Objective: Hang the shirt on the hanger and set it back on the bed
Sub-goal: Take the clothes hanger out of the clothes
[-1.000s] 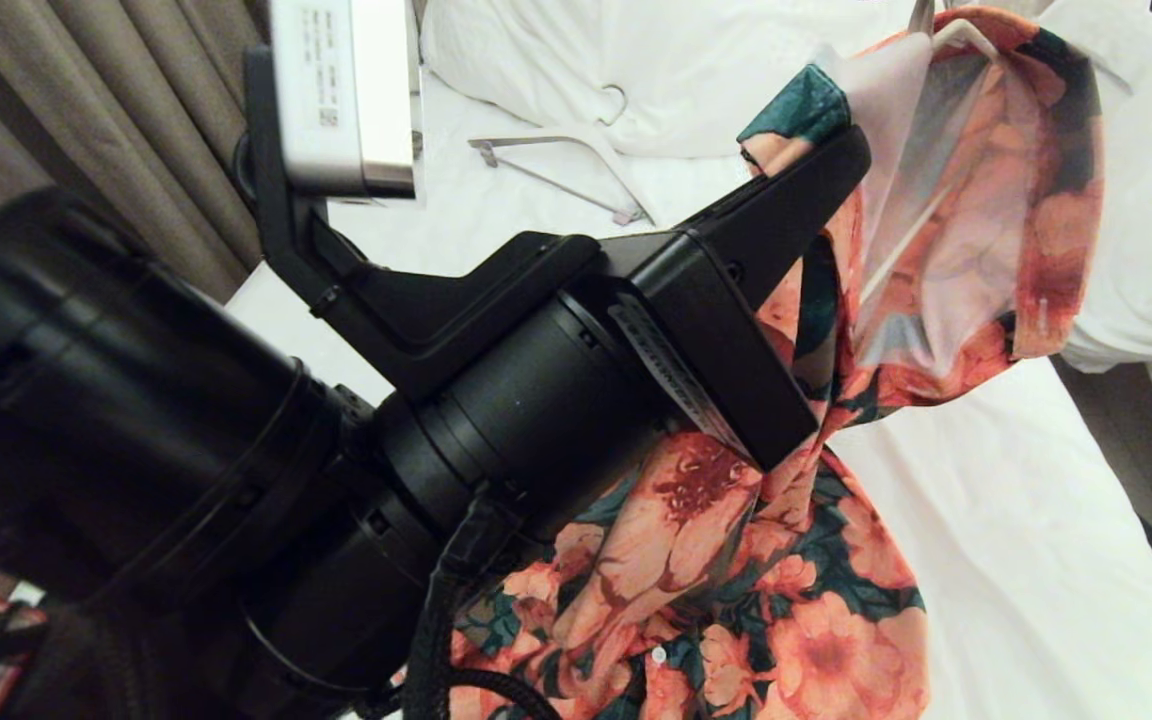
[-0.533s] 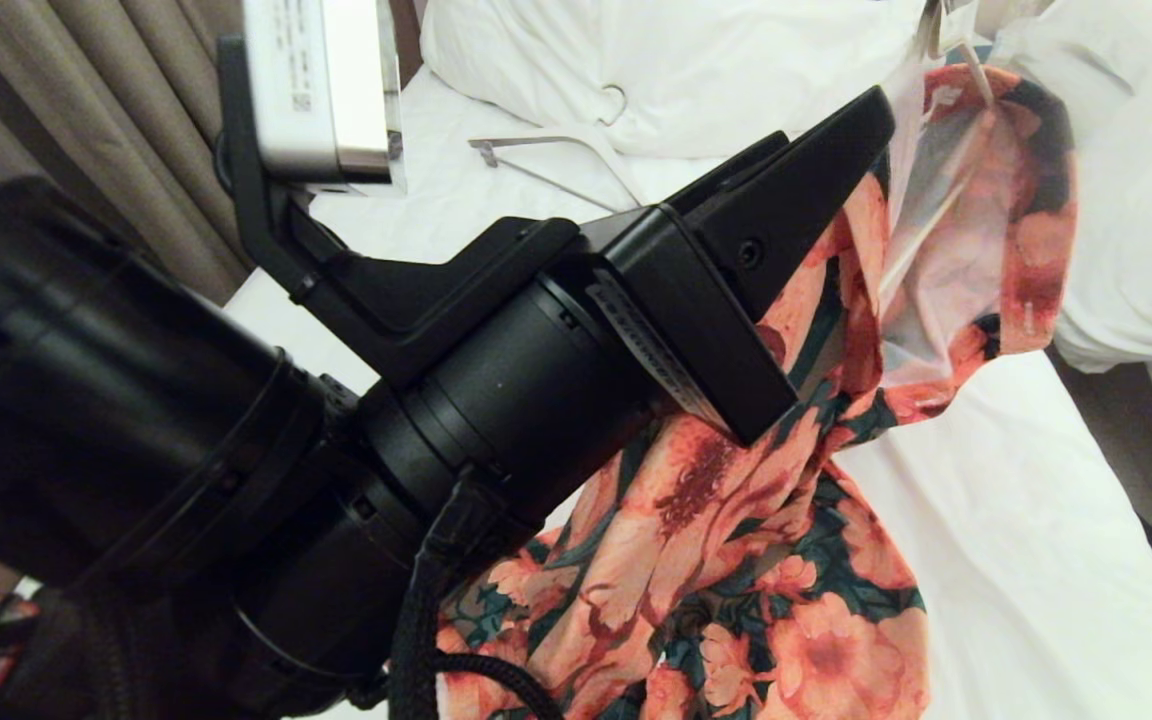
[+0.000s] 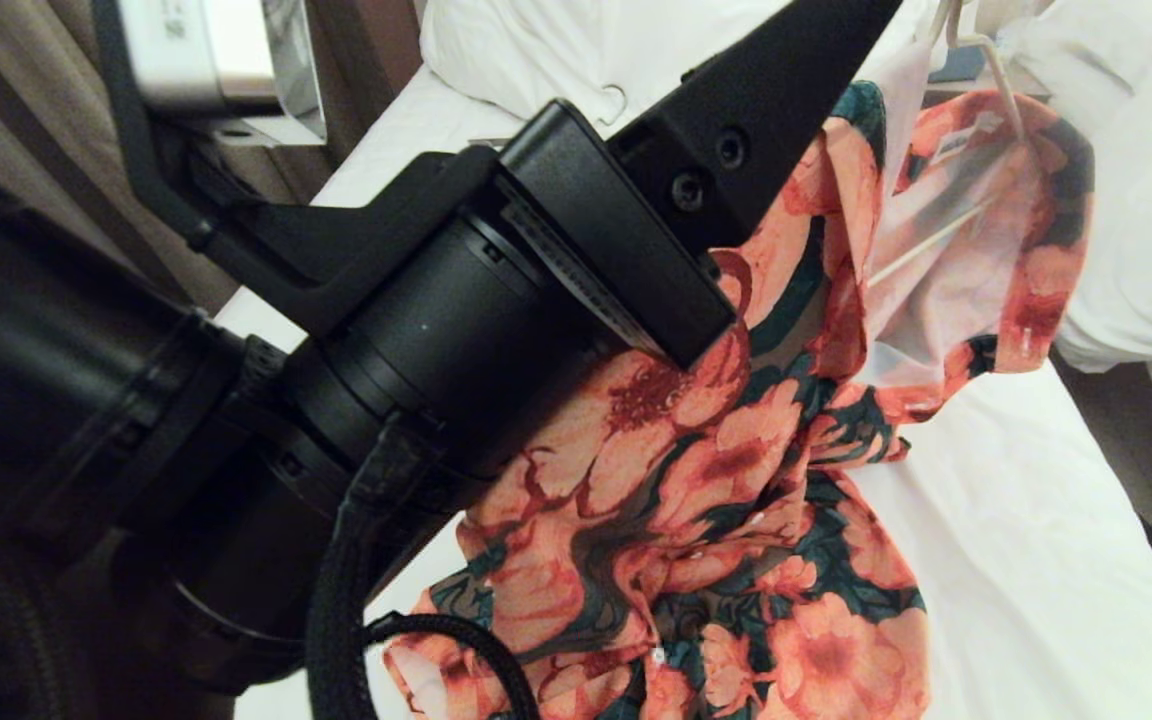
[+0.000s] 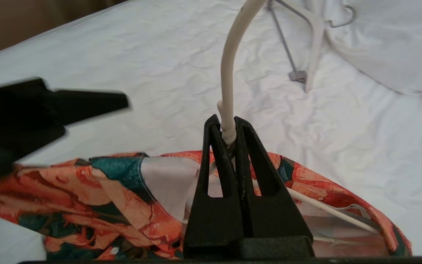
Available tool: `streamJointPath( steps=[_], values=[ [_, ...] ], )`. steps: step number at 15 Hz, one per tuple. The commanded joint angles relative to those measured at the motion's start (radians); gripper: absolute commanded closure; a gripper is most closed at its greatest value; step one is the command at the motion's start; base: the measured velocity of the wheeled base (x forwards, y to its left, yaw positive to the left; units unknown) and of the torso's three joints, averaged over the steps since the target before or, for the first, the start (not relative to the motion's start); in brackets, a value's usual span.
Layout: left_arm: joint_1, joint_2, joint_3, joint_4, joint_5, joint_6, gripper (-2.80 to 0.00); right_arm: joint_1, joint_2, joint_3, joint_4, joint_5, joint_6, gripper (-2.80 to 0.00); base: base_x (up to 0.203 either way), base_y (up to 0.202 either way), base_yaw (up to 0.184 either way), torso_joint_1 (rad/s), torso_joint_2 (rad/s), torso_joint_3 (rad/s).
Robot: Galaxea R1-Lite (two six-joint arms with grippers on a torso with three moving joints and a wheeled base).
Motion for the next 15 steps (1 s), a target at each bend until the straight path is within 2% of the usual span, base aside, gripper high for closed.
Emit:
streamJointPath(
  steps=[1,5,7,10,12,13,14,15],
  values=[
    [0.028,-0.027,-0.009,-0.008,0.0,0.0,-2.8,-0.03,0.0,0.0,-0.002,-0.001,-0.004,0.0,0.0,0.0,0.0,0.0,0.0,0.0],
    [0.085,-0.028,-0.037,0.004,0.0,0.004,-2.8,-0.113,0.002,0.002,-0.005,0.001,-0.002,0.0,0.0,0.0,0.0,0.0,0.0,0.0],
    [0.144,-0.028,-0.057,0.056,0.0,0.049,-2.8,-0.151,0.005,0.003,-0.005,0.001,0.001,0.0,0.0,0.0,0.0,0.0,0.0,0.0],
    [0.25,-0.073,-0.114,0.228,0.01,0.101,-2.8,-0.206,0.005,0.0,-0.006,0.004,0.002,0.0,0.0,0.0,0.0,0.0,0.0,0.0],
    [0.293,-0.135,-0.147,0.352,0.011,0.104,-2.8,-0.229,0.008,-0.001,-0.006,0.004,0.004,0.0,0.0,0.0,0.0,0.0,0.0,0.0],
    [0.312,-0.158,-0.152,0.379,0.01,0.103,-2.8,-0.232,0.008,-0.001,-0.006,0.001,0.004,0.0,0.0,0.0,0.0,0.0,0.0,0.0],
    [0.321,-0.169,-0.152,0.383,0.012,0.103,0.0,-0.232,0.006,-0.002,-0.006,0.0,0.002,0.0,0.0,0.0,0.0,0.0,0.0,0.0],
    [0.331,-0.181,-0.153,0.384,0.011,0.103,0.0,-0.232,0.006,-0.003,-0.006,-0.002,0.001,0.0,0.0,0.0,0.0,0.0,0.0,0.0]
  ],
)
